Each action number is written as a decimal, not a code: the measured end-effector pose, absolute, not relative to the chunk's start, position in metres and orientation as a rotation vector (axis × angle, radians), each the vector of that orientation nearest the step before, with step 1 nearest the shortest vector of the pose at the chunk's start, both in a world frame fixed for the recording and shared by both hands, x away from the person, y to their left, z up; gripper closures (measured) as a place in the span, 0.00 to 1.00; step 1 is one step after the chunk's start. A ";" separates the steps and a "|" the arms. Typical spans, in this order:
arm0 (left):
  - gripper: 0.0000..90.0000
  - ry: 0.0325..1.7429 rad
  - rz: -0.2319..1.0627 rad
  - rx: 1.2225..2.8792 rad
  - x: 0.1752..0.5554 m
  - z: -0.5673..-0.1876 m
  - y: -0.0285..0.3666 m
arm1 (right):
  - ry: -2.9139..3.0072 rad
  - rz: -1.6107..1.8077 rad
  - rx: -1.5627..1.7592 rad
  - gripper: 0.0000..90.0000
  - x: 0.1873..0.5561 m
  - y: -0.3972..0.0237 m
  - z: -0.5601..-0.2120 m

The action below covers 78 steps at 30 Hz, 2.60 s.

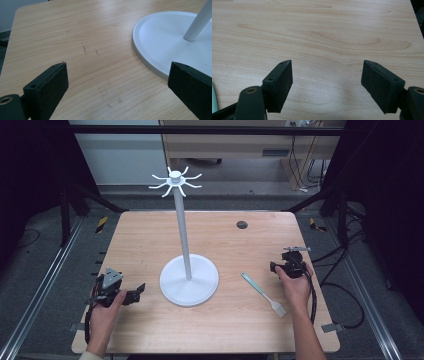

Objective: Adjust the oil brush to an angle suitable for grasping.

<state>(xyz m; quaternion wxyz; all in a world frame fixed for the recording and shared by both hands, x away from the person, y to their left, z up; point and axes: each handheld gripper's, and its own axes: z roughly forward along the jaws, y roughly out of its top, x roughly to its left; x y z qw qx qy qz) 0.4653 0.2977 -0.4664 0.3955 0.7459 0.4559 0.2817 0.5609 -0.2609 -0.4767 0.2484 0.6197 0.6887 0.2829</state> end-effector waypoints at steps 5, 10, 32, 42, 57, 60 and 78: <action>0.03 1.154 0.715 1.893 0.466 -0.466 0.297 | 1.902 0.722 1.657 0.32 0.558 -0.256 -0.473; 0.03 1.151 0.719 1.895 0.466 -0.466 0.297 | 1.906 0.695 1.622 0.38 0.556 -0.247 -0.467; 0.04 1.147 0.725 1.897 0.467 -0.466 0.296 | 2.095 0.727 1.469 0.90 0.553 -0.209 -0.459; 0.04 1.145 0.723 1.897 0.467 -0.466 0.296 | 2.209 0.747 1.436 1.00 0.553 -0.198 -0.461; 0.04 1.142 0.725 1.899 0.467 -0.466 0.296 | 2.346 0.775 1.409 1.00 0.553 -0.185 -0.473; 0.04 1.141 0.724 1.900 0.467 -0.466 0.295 | 2.362 0.769 1.411 1.00 0.553 -0.184 -0.475; 0.04 1.137 0.719 1.903 0.467 -0.466 0.295 | 2.398 0.759 1.406 1.00 0.554 -0.179 -0.479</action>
